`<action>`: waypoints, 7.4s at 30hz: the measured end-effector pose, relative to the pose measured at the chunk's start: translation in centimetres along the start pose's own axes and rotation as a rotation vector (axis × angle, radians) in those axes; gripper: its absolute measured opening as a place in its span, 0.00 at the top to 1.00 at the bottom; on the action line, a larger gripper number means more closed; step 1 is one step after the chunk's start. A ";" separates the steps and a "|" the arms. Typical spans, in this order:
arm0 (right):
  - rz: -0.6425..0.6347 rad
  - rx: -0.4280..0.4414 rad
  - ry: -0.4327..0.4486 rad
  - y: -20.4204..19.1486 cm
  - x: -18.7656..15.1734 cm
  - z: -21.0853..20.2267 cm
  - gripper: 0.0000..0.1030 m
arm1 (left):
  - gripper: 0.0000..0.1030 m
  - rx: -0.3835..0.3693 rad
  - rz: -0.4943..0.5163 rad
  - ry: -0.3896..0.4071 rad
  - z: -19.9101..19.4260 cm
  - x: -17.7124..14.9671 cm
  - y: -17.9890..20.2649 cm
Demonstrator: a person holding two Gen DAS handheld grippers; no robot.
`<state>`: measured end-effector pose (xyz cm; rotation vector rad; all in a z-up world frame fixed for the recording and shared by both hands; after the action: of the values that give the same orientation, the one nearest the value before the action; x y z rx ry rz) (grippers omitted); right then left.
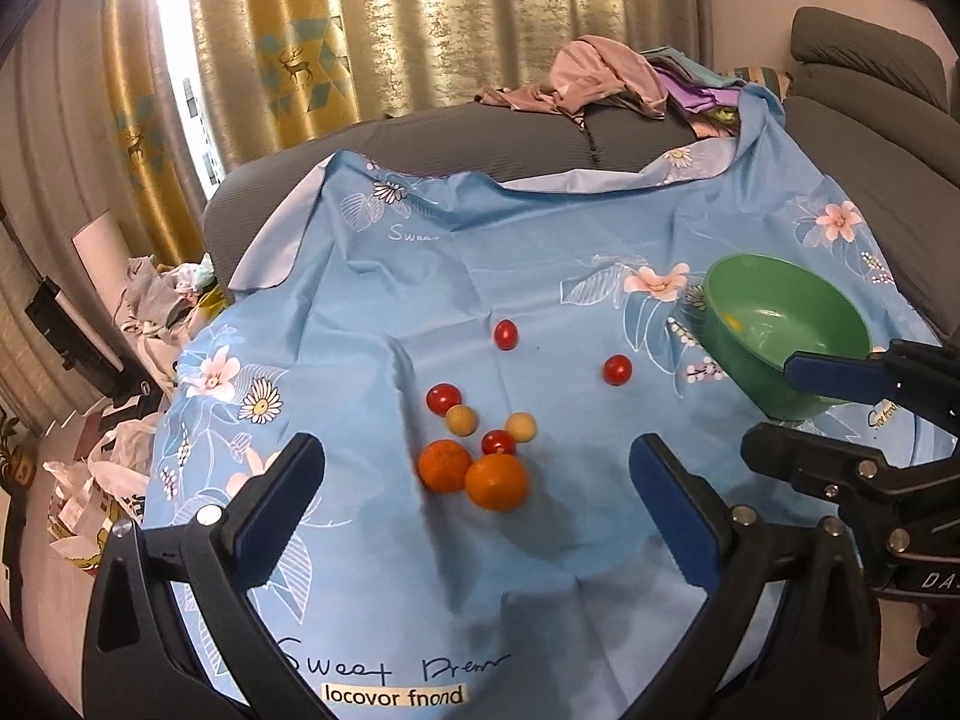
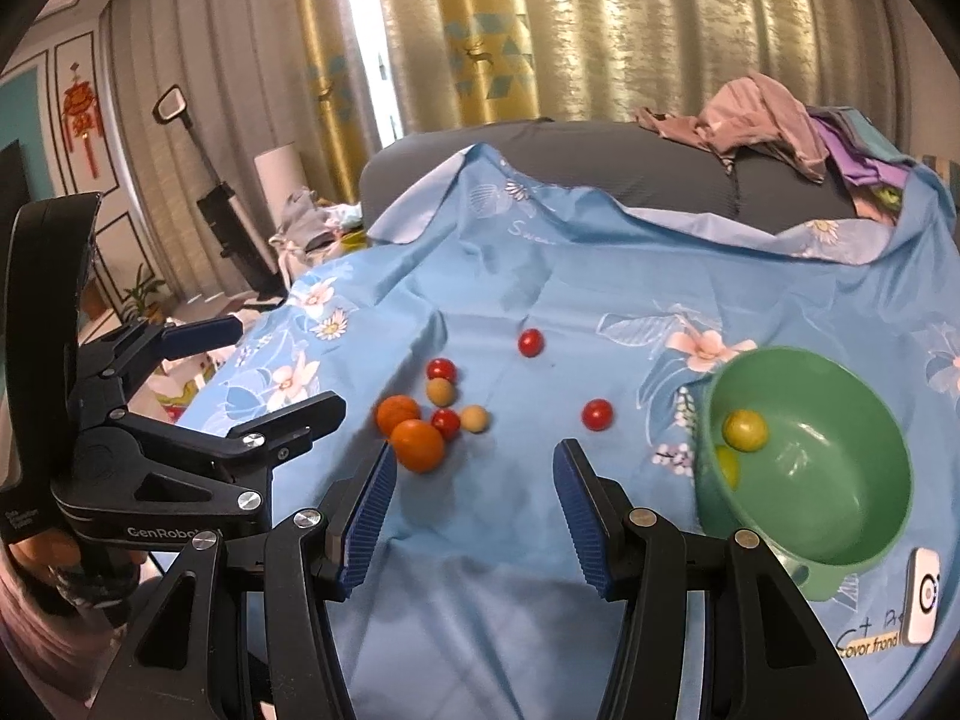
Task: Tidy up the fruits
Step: 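Move both tools back toward the oranges, then grasp an orange with the right tool while the left tool grasps the other orange, then carry both oranges over the green bowl and open both tools, then move both tools back toward the small yellow fruits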
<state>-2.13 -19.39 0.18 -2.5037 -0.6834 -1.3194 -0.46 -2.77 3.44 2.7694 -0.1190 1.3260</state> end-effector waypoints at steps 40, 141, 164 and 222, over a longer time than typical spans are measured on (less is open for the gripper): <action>-0.015 0.254 -0.255 -2.7 -1.0 17.6 0.50 | 0.12 -0.208 -0.133 -0.210 8.0 -3.4 -8.6; 0.336 -0.236 0.020 16.9 -7.2 -2.4 0.57 | 0.58 -0.346 0.467 -0.119 11.0 2.1 20.7; 0.257 -0.114 0.091 11.1 -4.1 -4.6 0.56 | 0.06 -0.133 0.305 0.086 2.3 3.3 12.7; 0.100 0.096 -0.165 3.0 -1.9 8.4 0.50 | 0.06 -0.176 -0.082 -0.179 6.8 -2.7 -6.2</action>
<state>4.46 -19.11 -6.06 -2.5517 -0.6300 -1.0307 3.72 2.85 -3.06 2.7063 -0.1230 0.9964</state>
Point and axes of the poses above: each gripper's, at about its wrist camera, not at the fingertips, and z roughly the way its jaws point, y to its right, x to its top, the point moved 1 cm from there along z, roughly the way its jaws point, and after that the axes turned 10 degrees about -z, right-handed, at the moved point
